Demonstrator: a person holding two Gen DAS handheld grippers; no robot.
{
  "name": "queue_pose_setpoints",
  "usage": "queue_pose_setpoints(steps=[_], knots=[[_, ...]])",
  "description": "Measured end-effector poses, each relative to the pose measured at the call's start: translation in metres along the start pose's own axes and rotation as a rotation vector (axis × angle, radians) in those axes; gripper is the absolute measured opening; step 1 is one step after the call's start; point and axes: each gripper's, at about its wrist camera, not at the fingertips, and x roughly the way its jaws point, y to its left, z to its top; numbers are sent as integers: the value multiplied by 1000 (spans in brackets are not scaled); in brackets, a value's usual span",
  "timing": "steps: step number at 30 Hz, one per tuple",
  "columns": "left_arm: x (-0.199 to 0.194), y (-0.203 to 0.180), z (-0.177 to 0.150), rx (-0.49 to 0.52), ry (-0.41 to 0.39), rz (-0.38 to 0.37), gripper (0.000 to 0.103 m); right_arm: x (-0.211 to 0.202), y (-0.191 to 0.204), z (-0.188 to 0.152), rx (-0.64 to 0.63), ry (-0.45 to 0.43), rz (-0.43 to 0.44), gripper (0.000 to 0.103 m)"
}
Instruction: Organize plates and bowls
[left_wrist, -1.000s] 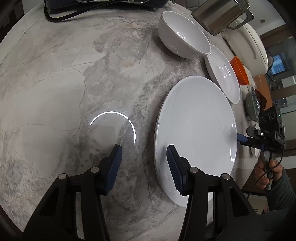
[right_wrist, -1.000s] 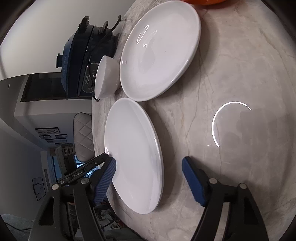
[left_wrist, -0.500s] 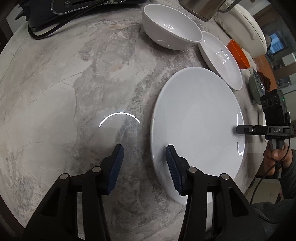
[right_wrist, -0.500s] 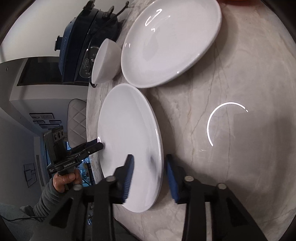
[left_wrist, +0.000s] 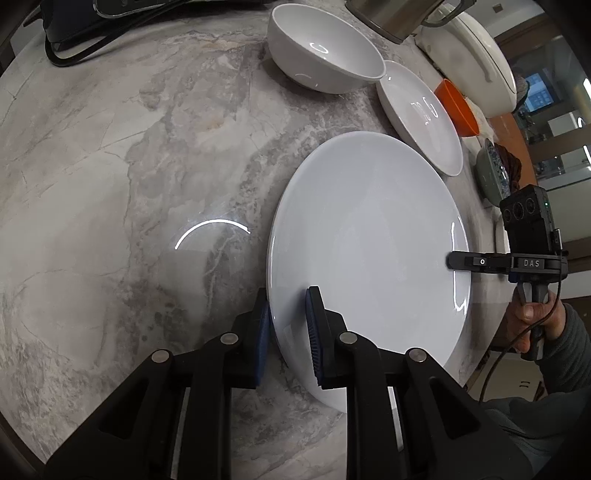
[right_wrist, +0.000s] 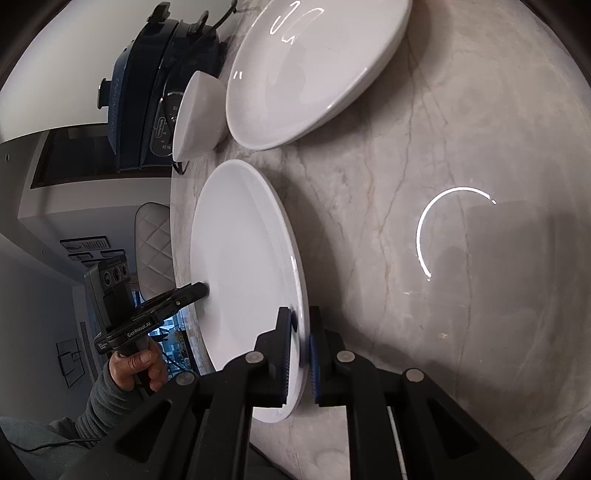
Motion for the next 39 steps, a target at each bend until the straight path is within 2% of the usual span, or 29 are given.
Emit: queue_pose_setpoints(steps=[6, 11, 16, 21, 25, 30, 33, 39], knots=[[-18, -24, -12, 21, -11, -13, 17, -22, 19, -11, -19, -48, -16, 11], [-29, -63, -28, 68, -14, -38, 17, -53, 30, -36, -11, -103, -39, 11], [-4, -104, -46, 94, 28, -62, 17, -82, 13, -67, 22, -146, -94, 13], [26, -145, -58, 129, 46, -17, 18, -90, -19, -80, 53, -145, -167, 15], [38, -166, -65, 110, 52, 8, 19, -98, -42, -79, 57, -139, -164, 15], [55, -181, -74, 112, 70, 59, 21, -103, -54, -75, 16, -116, -184, 15], [58, -188, -76, 121, 53, 78, 22, -103, -59, -76, -10, -104, -197, 17], [67, -186, -75, 106, 37, 87, 26, -100, -57, -76, -55, -99, -230, 19]])
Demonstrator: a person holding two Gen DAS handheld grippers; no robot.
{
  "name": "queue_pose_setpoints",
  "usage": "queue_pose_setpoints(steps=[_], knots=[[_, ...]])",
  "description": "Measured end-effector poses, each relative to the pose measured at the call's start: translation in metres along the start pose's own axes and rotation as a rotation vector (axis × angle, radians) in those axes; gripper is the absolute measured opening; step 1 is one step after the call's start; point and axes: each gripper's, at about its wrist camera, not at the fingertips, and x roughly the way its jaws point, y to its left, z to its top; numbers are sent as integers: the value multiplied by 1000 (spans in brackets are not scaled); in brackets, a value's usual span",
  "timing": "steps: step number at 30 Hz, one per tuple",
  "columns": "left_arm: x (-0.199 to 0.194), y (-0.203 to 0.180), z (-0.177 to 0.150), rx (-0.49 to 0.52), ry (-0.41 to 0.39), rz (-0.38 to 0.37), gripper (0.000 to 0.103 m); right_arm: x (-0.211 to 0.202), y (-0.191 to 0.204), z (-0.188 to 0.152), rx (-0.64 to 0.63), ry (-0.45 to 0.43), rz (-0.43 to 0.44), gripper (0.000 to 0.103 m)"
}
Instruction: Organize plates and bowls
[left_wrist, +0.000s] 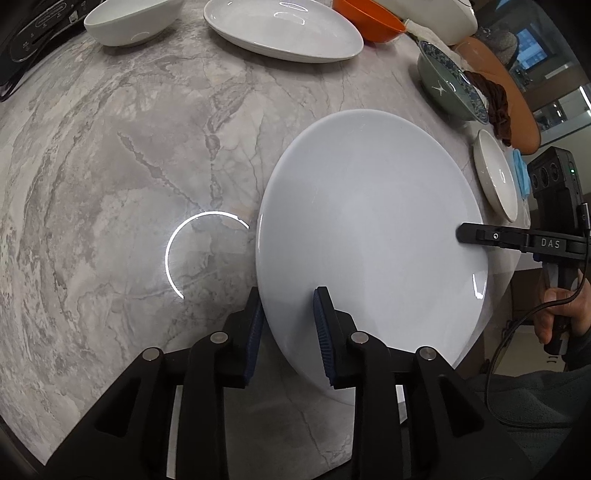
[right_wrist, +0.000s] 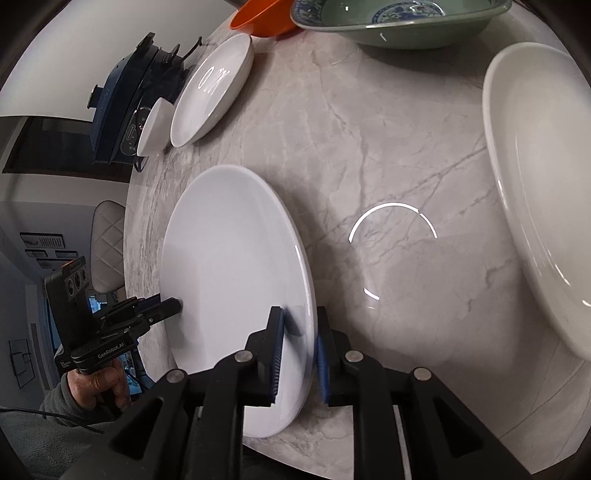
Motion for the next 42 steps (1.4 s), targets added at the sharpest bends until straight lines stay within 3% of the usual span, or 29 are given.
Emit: queue_pose_setpoints(steps=[1, 3, 4, 5, 6, 7, 11, 14, 17, 21, 26, 32, 39, 42], knots=[[0, 1, 0, -11, -2, -6, 26, 0, 0, -1, -5, -7, -2, 19], [-5, 10, 1, -38, -21, -4, 40, 0, 1, -2, -13, -17, -14, 20], [-11, 14, 2, -52, -42, -4, 58, -2, 2, -2, -17, -25, -31, 27], [-20, 19, 4, -65, -71, -6, 69, -5, 3, -4, -21, -33, -47, 34], [-29, 24, 7, -80, -103, -6, 72, -11, 3, -5, -21, -47, -65, 48], [-39, 31, 11, -94, -134, -4, 75, -19, 2, -6, -18, -68, -79, 53], [-71, 56, 39, -160, -202, -4, 76, -56, 8, -3, 5, -147, -88, 54], [-90, 66, 68, -186, -269, -19, 76, -81, 25, 12, 23, -215, 15, 57], [-100, 72, 102, -208, -312, -16, 77, -93, 51, 44, 23, -265, 138, 72], [-91, 76, 141, -220, -316, 14, 77, -82, 65, 103, 125, -293, 265, 73], [-52, 86, 175, -305, -242, -18, 77, -39, 63, 157, 241, -260, 163, 72], [-20, 90, 194, -317, -198, -30, 75, -5, 55, 174, 309, -243, 95, 72], [1, 93, 217, -311, -195, -29, 74, 16, 58, 193, 293, -233, 28, 65], [6, 91, 229, -276, -193, -23, 67, 23, 58, 201, 283, -221, 7, 62]])
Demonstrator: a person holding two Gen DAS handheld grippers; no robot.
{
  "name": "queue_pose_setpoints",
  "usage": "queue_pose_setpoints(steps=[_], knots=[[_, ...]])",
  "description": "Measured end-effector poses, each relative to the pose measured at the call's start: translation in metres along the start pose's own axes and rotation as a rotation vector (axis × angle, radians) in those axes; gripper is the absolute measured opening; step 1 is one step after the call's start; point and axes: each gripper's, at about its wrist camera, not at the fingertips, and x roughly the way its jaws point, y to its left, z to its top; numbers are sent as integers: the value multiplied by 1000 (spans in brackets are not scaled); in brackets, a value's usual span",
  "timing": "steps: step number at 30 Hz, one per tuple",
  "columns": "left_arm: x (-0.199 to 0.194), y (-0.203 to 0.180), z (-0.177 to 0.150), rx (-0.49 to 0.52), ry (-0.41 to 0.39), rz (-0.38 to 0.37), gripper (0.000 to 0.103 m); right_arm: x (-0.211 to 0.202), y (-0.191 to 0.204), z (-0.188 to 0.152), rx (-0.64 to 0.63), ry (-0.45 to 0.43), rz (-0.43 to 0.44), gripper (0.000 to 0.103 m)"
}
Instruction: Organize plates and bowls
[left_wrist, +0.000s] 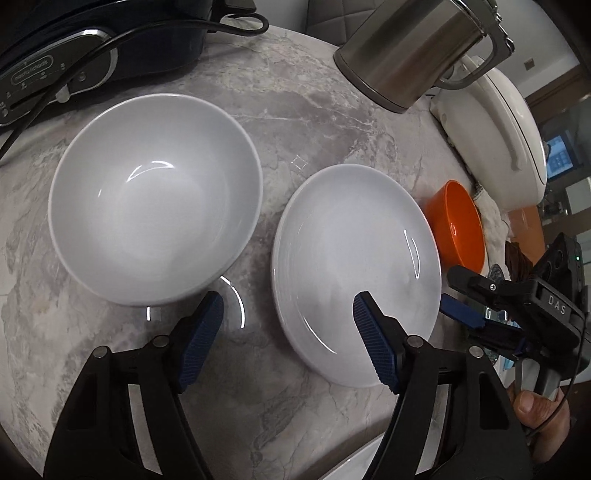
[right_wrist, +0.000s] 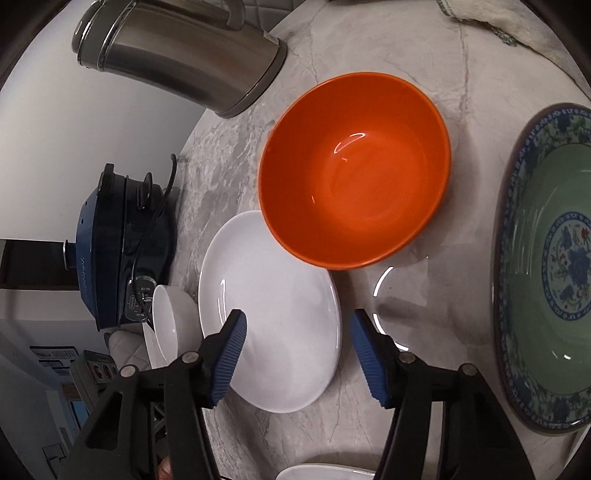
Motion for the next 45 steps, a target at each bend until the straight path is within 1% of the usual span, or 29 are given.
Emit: queue_pose_setpoints(steps=[1, 2, 3, 4, 5, 6, 7, 8, 10, 16, 18, 20, 21, 22, 24, 25, 31, 45], knots=[[1, -2, 2, 9, 0, 4, 60, 3, 1, 2, -4, 4, -7, 62], [3, -3, 3, 13, 5, 8, 51, 5, 1, 4, -8, 7, -15, 62], [6, -3, 5, 11, 12, 3, 46, 9, 2, 5, -11, 9, -26, 61], [8, -4, 6, 10, 16, -1, 38, 11, 1, 7, -10, 6, -29, 61], [10, -4, 6, 14, 18, -1, 33, 12, 1, 8, -8, 5, -32, 61], [11, -5, 6, 18, 18, -1, 32, 13, 0, 8, -8, 8, -33, 59], [13, -5, 7, 18, 20, -4, 32, 16, 0, 9, -9, 12, -31, 53], [16, -5, 8, 16, 23, -9, 32, 18, -1, 9, -9, 20, -31, 51], [19, -4, 9, 11, 27, -9, 31, 22, -4, 9, 0, 32, -26, 42], [21, -1, 11, 6, 19, -20, 30, 22, -4, 10, -6, 20, -26, 41], [22, -2, 11, 12, 20, -19, 25, 22, -3, 11, -12, 19, -28, 40], [21, -2, 10, 18, 15, -12, 23, 23, -2, 12, -24, 21, -38, 34], [21, -1, 10, 17, 13, -11, 23, 23, -2, 12, -27, 23, -47, 29], [21, -1, 10, 16, 11, -5, 20, 24, -3, 12, -27, 25, -51, 22], [21, 1, 11, 17, 10, -1, 16, 24, -6, 12, -28, 27, -58, 13], [21, 2, 11, 20, 11, 2, 13, 24, -8, 12, -31, 26, -58, 11], [20, 1, 9, 41, 10, 17, 12, 22, -2, 11, -103, 13, -89, 11], [9, -2, -2, 68, -19, 26, 12, 14, 12, 6, -189, -18, -95, 10]])
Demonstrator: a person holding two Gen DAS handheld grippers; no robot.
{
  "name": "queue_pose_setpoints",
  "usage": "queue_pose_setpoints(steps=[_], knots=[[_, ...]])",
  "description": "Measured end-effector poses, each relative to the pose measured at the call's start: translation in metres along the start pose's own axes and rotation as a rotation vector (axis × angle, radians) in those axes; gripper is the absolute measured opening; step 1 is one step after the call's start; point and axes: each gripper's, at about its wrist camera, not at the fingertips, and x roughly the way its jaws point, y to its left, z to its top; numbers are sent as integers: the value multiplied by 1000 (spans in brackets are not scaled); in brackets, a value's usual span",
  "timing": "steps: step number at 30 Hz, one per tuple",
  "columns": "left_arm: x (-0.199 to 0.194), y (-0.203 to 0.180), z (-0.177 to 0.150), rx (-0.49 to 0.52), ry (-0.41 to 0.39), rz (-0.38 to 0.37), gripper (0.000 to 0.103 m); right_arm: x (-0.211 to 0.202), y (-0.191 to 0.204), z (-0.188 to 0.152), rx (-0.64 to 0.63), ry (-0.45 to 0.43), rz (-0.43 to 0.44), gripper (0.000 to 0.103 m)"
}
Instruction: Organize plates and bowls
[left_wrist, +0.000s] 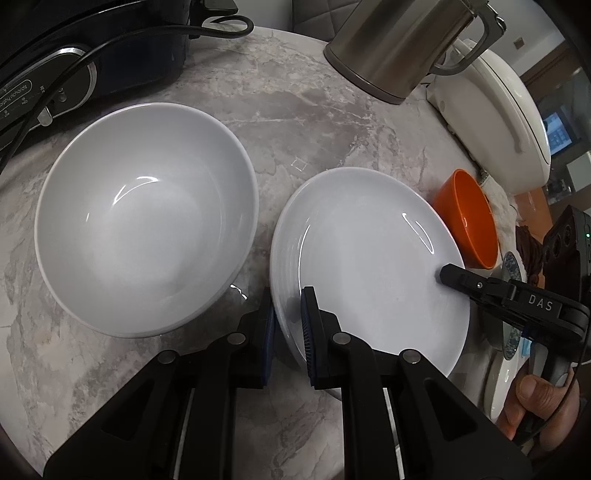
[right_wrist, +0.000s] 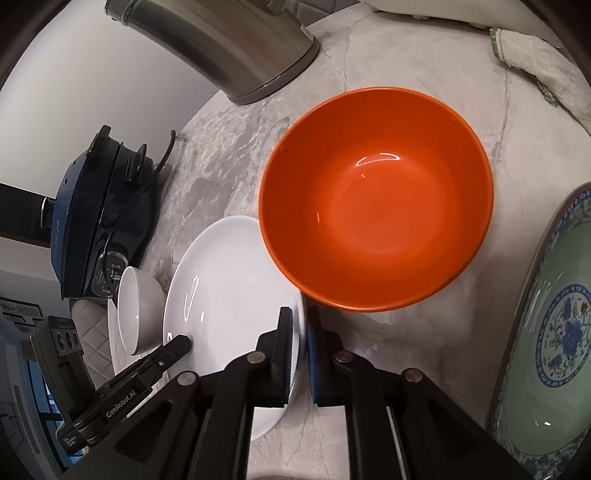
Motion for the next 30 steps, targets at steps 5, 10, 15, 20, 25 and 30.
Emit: queue_pose_setpoints(steps=[5, 10, 15, 20, 25, 30], knots=[[-9, -3, -1, 20, -21, 1, 12, -4, 3, -4, -7, -15, 13, 10], [-10, -6, -7, 34, -17, 3, 12, -7, 2, -7, -11, -24, 14, 10], [-6, -2, -12, 29, 0, 9, 12, -4, 0, -12, -17, 2, -2, 10], [2, 1, -15, 35, 33, 7, 12, 0, 2, -15, -24, 31, -42, 11], [1, 5, -11, 11, 42, 21, 13, 0, 5, -10, -31, 41, -86, 14], [4, 5, -6, 16, 53, 18, 13, 7, 7, 0, -35, 51, -102, 28]])
